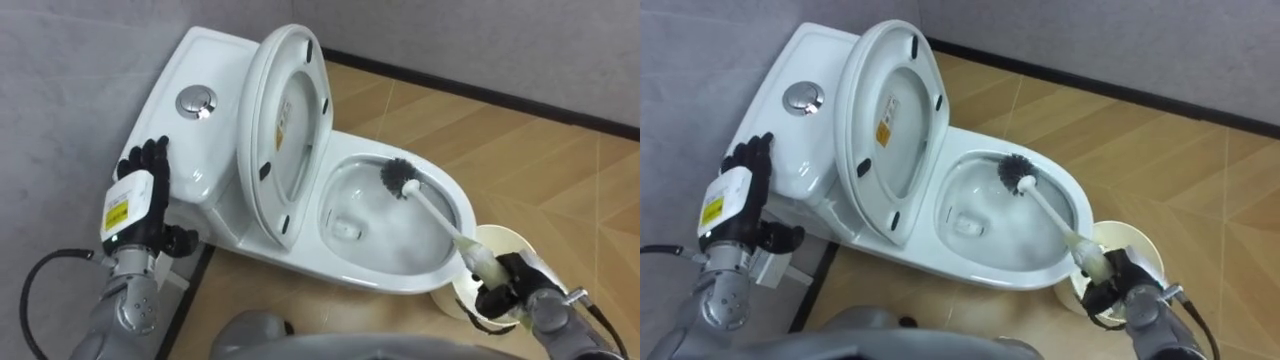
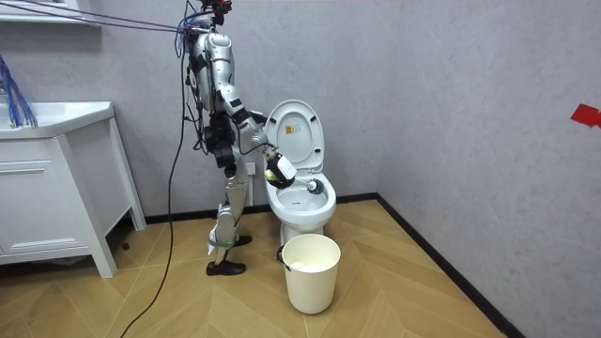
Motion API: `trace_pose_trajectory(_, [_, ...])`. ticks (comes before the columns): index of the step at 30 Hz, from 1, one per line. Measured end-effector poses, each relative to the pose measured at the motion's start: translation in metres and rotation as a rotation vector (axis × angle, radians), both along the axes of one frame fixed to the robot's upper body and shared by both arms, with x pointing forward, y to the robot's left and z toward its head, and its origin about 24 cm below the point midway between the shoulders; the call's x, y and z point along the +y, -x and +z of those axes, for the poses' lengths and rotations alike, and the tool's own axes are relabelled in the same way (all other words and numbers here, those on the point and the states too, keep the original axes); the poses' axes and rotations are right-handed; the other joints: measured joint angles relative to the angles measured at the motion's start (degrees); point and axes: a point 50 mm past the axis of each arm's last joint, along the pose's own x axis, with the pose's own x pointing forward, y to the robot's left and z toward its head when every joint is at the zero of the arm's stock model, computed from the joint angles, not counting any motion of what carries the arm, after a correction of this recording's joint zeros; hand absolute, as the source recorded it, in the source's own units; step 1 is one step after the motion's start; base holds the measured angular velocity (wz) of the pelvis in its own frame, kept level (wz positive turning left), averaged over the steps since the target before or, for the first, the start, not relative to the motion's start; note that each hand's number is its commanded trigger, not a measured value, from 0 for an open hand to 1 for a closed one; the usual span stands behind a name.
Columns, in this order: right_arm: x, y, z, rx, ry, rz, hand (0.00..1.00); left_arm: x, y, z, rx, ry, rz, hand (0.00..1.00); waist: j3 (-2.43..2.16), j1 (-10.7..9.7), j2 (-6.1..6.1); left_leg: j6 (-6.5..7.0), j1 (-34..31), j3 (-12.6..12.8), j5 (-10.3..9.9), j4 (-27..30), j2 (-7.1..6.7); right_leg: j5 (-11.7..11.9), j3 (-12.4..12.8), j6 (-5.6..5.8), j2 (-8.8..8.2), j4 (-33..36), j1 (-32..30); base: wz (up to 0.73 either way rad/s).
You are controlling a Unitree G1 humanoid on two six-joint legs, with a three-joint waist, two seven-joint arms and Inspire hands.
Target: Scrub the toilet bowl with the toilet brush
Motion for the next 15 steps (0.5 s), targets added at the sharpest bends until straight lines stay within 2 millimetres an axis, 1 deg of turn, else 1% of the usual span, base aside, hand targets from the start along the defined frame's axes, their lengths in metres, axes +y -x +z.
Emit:
trace_pose_trajectory(1, [-0.001, 0.001, 0.0, 0.014, 0.025, 0.038, 1.0, 0.001, -0.002, 0.001, -0.001, -0.021, -0.008, 0.0, -0.05, 0.08, -0.15, 0.04, -0.81, -0.03, -0.02, 0.6, 0.12, 0.03, 0.01, -0.04, 0.11, 0.09, -0.5, 0.0])
trace_pose_trajectory(2, [-0.001, 0.002, 0.001, 0.02, 0.038, 0.059, 1.0, 0.002, -0.003, 0.002, -0.003, -0.029, -0.009, 0.0, -0.14, 0.2, -0.03, 0.1, -1.24, 0.01, -0.08, 0.91, 0.23, 0.04, 0.03, -0.05, 0.19, 0.28, -0.85, 0.0])
trace_pose_trajectory(3, [0.0, 0.003, 0.0, 0.039, 0.06, 0.104, 1.0, 0.004, -0.006, 0.004, -0.01, -0.04, -0.01, 0.0, -0.24, 0.31, -0.25, 0.1, -2.04, 0.17, -0.08, 1.2, 0.48, 0.08, 0.12, -0.12, 0.22, 0.98, -1.82, -0.04])
trace_pose_trajectory(4, [0.002, 0.003, -0.001, 0.061, 0.084, 0.148, 1.0, 0.006, -0.01, 0.007, -0.023, -0.051, -0.012, 0.0, -0.15, 0.52, -0.45, 0.1, -2.94, 0.38, -0.08, 1.66, 0.9, 0.22, 0.07, -0.32, 0.34, 1.33, -2.65, -0.07])
trace_pose_trajectory(5, [0.002, 0.004, -0.002, 0.072, 0.097, 0.169, 1.0, 0.006, -0.012, 0.008, -0.029, -0.055, -0.014, 0.0, -0.08, 0.61, -0.57, 0.1, -3.34, 0.5, -0.08, 1.83, 0.95, 0.24, -0.01, -0.35, 0.37, 1.65, -3.11, -0.04])
trace_pose_trajectory(8, [0.005, 0.007, -0.004, 0.12, 0.153, 0.267, 1.0, 0.007, -0.025, 0.01, -0.058, -0.081, -0.019, 0.0, -0.03, 1.24, -0.41, 0.15, -5.64, 0.85, -0.15, 3.16, 1.71, 0.32, 0.13, -0.5, 0.56, 3.24, -5.43, -0.06])
trace_pose_trajectory(9, [0.006, 0.006, -0.004, 0.132, 0.177, 0.312, 1.0, 0.008, -0.032, 0.01, -0.065, -0.096, -0.025, 0.0, 0.09, 1.4, -0.14, 0.15, -6.71, 0.77, -0.16, 3.73, 1.92, 0.49, -0.04, -0.74, 0.86, 3.36, -6.01, 0.0])
trace_pose_trajectory(10, [0.006, 0.003, -0.003, 0.143, 0.209, 0.368, 1.0, 0.007, -0.041, 0.012, -0.079, -0.099, -0.028, 0.0, 0.32, 1.56, 0.33, 0.16, -7.99, 0.41, -0.16, 4.2, 2.01, 0.6, -0.35, -0.89, 0.77, 4.01, -7.03, 0.06])
trace_pose_trajectory(11, [0.006, 0.002, -0.002, 0.146, 0.223, 0.393, 1.0, 0.006, -0.045, 0.013, -0.084, -0.101, -0.028, 0.0, 0.38, 1.6, 0.54, 0.17, -8.58, 0.3, -0.15, 4.45, 2.02, 0.64, -0.61, -0.95, 0.79, 4.21, -7.45, 0.04])
trace_pose_trajectory(12, [0.007, -0.005, 0.001, 0.127, 0.242, 0.418, 1.0, 0.006, -0.049, 0.012, -0.085, -0.104, -0.03, 0.0, 0.25, 1.65, 0.87, 0.18, -9.62, 0.31, -0.12, 4.79, 2.02, 0.67, -0.65, -1.01, 0.78, 5.1, -8.85, -0.04])
trace_pose_trajectory(13, [0.007, -0.012, 0.004, 0.111, 0.272, 0.46, 1.0, 0.005, -0.052, 0.012, -0.089, -0.107, -0.033, 0.0, 0.27, 1.66, 1.03, 0.2, -10.24, 0.3, 0.03, 5.09, 2.04, 0.7, -0.58, -1.07, 0.83, 5.54, -9.65, -0.07])
trace_pose_trajectory(14, [0.007, -0.015, 0.005, 0.105, 0.288, 0.481, 1.0, 0.004, -0.054, 0.013, -0.093, -0.105, -0.036, 0.0, 0.27, 1.65, 1.21, 0.23, -10.9, 0.26, 0.01, 5.69, 2.07, 0.7, -0.61, -1.08, 0.8, 5.89, -10.17, 0.0])
trace_pose_trajectory(15, [0.004, -0.022, 0.009, 0.09, 0.32, 0.511, 1.0, 0.001, -0.059, 0.014, -0.106, -0.106, -0.045, 0.0, 0.38, 1.86, 1.55, 0.26, -12.32, -0.22, -0.01, 6.66, 2.09, 0.61, -0.74, -1.2, 0.86, 6.3, -11.33, 0.07])
